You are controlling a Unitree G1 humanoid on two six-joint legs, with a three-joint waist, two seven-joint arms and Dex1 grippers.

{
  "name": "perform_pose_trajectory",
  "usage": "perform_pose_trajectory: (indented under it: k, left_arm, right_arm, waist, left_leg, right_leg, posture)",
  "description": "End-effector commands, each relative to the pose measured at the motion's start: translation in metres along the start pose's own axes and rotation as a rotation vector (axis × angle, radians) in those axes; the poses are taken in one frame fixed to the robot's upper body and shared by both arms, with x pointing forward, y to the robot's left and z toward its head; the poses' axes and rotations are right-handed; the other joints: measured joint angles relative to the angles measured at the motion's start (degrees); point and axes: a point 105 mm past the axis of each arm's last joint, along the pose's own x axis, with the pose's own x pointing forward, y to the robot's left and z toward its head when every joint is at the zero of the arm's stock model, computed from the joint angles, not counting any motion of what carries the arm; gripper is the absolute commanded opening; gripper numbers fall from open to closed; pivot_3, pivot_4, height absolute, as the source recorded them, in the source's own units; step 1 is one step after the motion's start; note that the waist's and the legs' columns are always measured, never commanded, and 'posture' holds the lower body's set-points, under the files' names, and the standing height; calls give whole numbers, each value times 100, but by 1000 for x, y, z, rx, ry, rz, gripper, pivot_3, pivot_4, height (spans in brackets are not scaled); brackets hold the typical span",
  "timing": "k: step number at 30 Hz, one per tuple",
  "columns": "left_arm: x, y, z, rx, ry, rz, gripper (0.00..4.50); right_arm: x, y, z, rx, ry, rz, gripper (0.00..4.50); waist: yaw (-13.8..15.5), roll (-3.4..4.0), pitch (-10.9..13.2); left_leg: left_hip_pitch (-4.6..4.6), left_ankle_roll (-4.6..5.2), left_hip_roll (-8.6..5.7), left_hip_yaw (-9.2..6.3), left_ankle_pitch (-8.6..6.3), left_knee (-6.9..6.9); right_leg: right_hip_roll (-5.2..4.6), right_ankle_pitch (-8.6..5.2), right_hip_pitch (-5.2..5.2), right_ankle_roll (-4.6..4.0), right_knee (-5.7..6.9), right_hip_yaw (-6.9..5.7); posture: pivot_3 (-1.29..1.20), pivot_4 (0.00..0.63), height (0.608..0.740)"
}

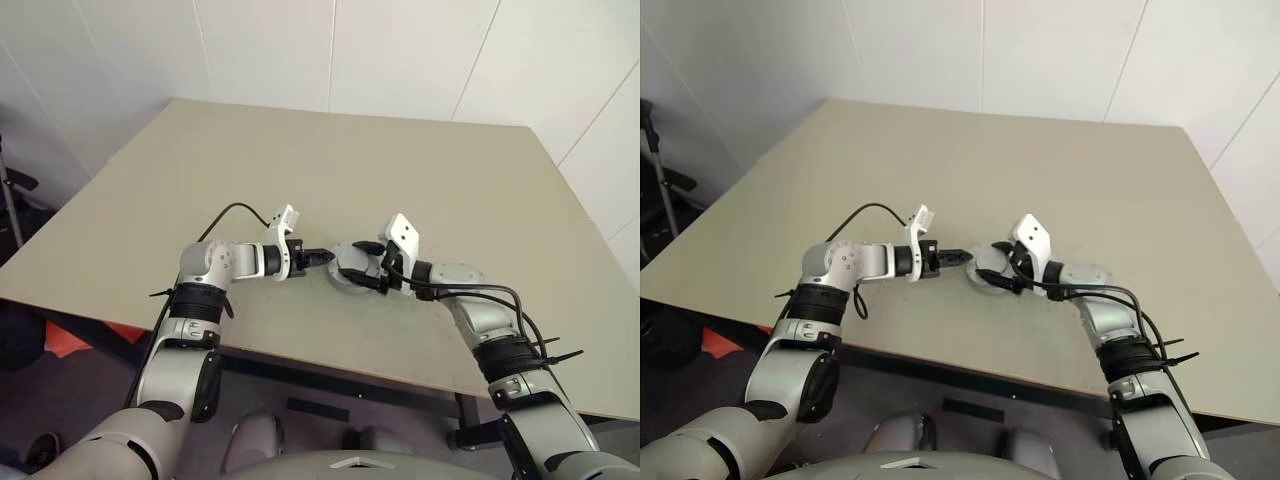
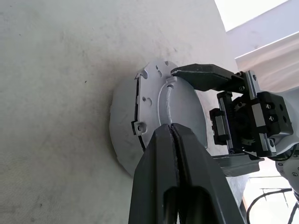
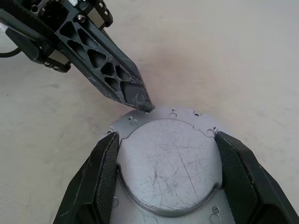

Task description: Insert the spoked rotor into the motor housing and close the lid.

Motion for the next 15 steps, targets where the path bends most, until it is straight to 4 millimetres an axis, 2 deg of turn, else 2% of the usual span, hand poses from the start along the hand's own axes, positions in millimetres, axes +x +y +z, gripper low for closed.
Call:
perform_pose_trajectory:
  k: [1,7,15]
  left_arm:
    - [-1,-9,9,38,-30,-26,49]
    - [-2,-7,8,36,-34,-19,49]
    - [-2,-6,8,40,-37,-10,49]
  right_arm:
    - [-13,18,-62,148,212,39,3164]
    - [-10,18,-60,146,201,43,3164]
    - [-11,20,-76,178,237,35,3164]
  waist:
    - [2,0,-1]
    - [-1,-1,-2]
    - [-1,-4,-12]
  left_leg:
    - [-4,4,0,-1,-1,0]
    - [-12,22,0,-1,-6,9]
    - [-4,7,0,-1,-14,10]
  right_leg:
    - [0,-1,-2,1,0,0]
    - [0,-2,-4,1,-3,0]
    - [-1,-2,3,2,-3,0]
  posture:
    - [0,0,740]
    - [0,0,740]
    - [0,0,740]
